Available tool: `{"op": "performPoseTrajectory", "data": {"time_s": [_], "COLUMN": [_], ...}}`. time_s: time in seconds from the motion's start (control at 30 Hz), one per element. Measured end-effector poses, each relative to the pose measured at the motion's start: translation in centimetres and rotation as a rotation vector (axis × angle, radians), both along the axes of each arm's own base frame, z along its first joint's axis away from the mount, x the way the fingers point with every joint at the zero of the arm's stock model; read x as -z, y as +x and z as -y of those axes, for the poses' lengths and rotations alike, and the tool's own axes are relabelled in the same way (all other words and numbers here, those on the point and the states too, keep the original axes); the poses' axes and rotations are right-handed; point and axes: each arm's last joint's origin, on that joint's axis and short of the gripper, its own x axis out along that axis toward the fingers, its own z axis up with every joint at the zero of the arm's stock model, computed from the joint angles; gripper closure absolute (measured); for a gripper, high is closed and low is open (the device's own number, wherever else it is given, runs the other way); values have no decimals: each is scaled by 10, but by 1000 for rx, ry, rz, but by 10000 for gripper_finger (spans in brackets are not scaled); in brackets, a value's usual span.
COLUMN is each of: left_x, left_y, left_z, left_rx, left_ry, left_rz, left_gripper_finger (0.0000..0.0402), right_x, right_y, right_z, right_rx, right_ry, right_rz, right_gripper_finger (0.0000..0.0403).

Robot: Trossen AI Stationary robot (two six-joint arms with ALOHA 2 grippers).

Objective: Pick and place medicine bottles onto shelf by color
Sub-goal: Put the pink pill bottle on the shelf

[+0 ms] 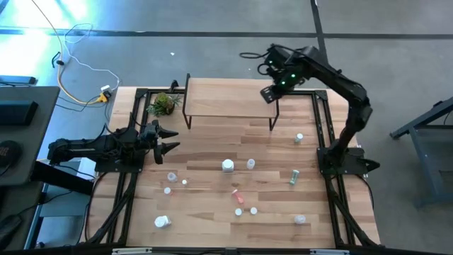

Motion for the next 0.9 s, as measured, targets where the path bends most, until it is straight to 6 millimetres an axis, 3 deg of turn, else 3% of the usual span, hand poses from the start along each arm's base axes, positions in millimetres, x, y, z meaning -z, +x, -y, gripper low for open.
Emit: {"op": "performPoseTrajectory", "data": {"time_s": [0.4, 0.9], "left_x": [0, 0], "left_y": [0, 0], "left_z": [0, 1], "left_rx": [3, 30], "left_ry": [-3, -5], "left_rz": [1, 1], "left_gripper_finger": [172, 172], "right_x": [25, 42], "right_y": [25, 33], "right_z": [8, 19], "right_rx": [-34, -27], "right_ry": [91, 93], "right_rz": [-44, -102], "right_gripper_finger": [313, 313]}}
